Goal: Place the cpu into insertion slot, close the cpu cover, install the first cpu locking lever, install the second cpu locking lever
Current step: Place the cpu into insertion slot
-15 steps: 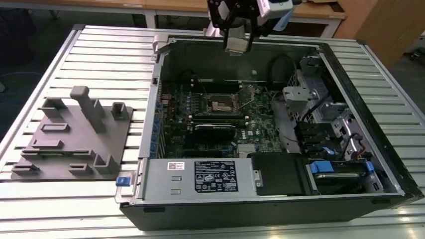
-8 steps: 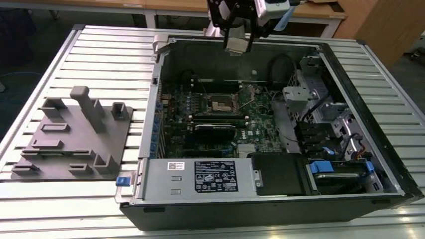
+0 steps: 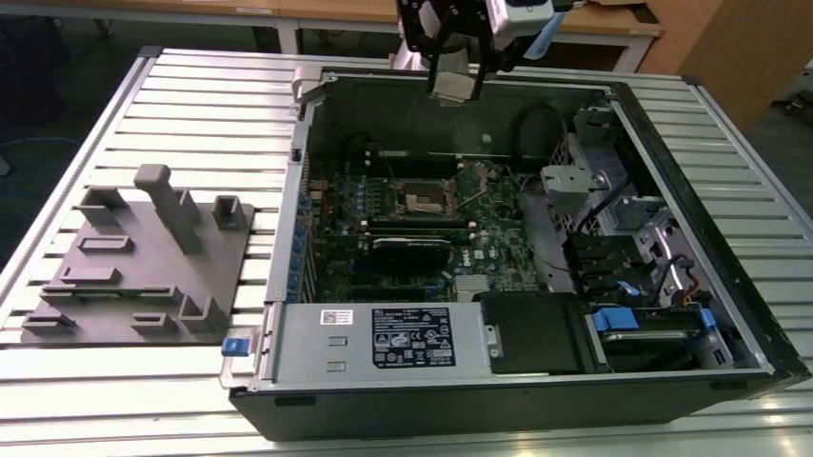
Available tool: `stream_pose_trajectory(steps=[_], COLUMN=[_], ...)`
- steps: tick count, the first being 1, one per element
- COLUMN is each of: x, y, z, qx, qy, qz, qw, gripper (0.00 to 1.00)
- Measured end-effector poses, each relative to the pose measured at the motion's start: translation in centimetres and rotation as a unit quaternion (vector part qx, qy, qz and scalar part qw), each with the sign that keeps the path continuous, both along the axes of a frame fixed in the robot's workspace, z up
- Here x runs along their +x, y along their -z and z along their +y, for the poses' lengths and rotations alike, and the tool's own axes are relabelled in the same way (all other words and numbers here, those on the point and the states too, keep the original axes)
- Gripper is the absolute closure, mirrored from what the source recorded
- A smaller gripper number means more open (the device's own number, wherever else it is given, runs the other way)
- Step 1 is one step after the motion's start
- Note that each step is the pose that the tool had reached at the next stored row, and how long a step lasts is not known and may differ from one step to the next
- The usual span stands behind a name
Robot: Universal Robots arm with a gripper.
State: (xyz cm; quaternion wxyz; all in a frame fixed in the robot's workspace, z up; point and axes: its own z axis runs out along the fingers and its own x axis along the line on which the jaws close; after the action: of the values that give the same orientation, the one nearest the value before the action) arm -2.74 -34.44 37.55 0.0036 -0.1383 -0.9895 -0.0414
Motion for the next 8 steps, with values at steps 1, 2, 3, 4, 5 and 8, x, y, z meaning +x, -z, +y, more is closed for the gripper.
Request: stream_pose_trajectory(steps=[1,2,3,4,5,8], x=[0.00,0.00,0.00,0.00,0.00,0.00], y=[0.00,0.00,0.00,0.00,0.00,0.00], z=[0.00,0.00,0.00,0.00,0.00,0.00], qx=[0.0000,0.0000,0.0000,0.0000,0.0000,0.0000], qy=[0.000,0.000,0.000,0.000,0.000,0.003], qz=[0.0000,0.0000,0.0000,0.0000,0.0000,0.0000], qw=[1.00000,1.00000,1.00000,1.00000,1.00000,0.99999], gripper=[0.46,0.46,0.46,0.46,0.46,0.46])
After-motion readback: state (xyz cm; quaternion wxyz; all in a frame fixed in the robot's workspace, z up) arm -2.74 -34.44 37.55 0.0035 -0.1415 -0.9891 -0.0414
